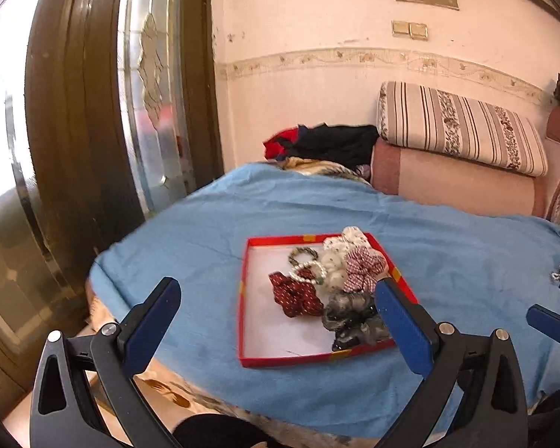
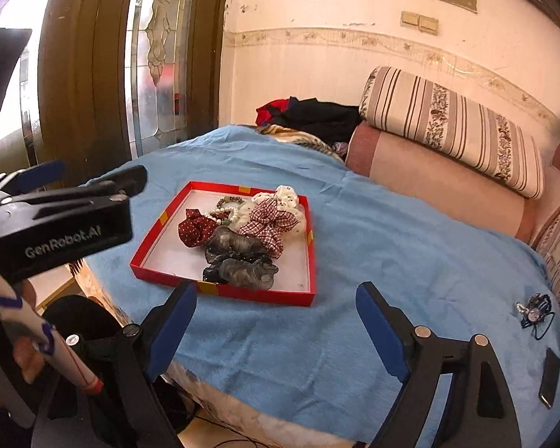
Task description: Organize jewelry
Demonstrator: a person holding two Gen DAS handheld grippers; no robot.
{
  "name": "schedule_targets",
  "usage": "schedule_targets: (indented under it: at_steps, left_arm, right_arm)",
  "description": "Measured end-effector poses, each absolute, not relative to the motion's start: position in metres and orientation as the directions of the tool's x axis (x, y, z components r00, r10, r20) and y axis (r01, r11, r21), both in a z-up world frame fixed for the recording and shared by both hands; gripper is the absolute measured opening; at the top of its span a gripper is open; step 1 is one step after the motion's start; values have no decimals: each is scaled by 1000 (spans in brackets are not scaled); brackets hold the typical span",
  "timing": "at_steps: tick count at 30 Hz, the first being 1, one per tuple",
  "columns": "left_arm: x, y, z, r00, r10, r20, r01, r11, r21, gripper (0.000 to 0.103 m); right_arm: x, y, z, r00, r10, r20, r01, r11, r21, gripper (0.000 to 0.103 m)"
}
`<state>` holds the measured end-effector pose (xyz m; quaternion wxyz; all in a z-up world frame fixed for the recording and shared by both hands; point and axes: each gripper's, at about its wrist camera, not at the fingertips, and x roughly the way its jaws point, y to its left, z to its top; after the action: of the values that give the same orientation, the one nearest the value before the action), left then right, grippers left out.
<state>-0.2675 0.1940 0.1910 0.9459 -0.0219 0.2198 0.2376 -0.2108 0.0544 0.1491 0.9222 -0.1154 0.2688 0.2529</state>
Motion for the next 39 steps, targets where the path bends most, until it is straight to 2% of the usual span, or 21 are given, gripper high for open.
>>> schedule_targets:
  at_steps: [5,8,16,39]
  left_arm:
    - [-275,190,196,778,513,-362,-516,851,97,103]
    - [-271,189,191,755,540,-373,-534,836,128,103]
    - [-251,198,170,732,511,-450,-530,843,95,103]
    - [-220,205,131,672,523,-525,-521,837,166,103]
  right_arm:
    - [-214,42,153,755,376,-538,-496,864,-92,92]
    - [-211,38,148,755,365,-545,-482,872,-83,93]
    - [-197,47,129,726,349,-592,-485,871,-81,93]
    - [-175,54,102,700,297,-650,-466,879,-100,93]
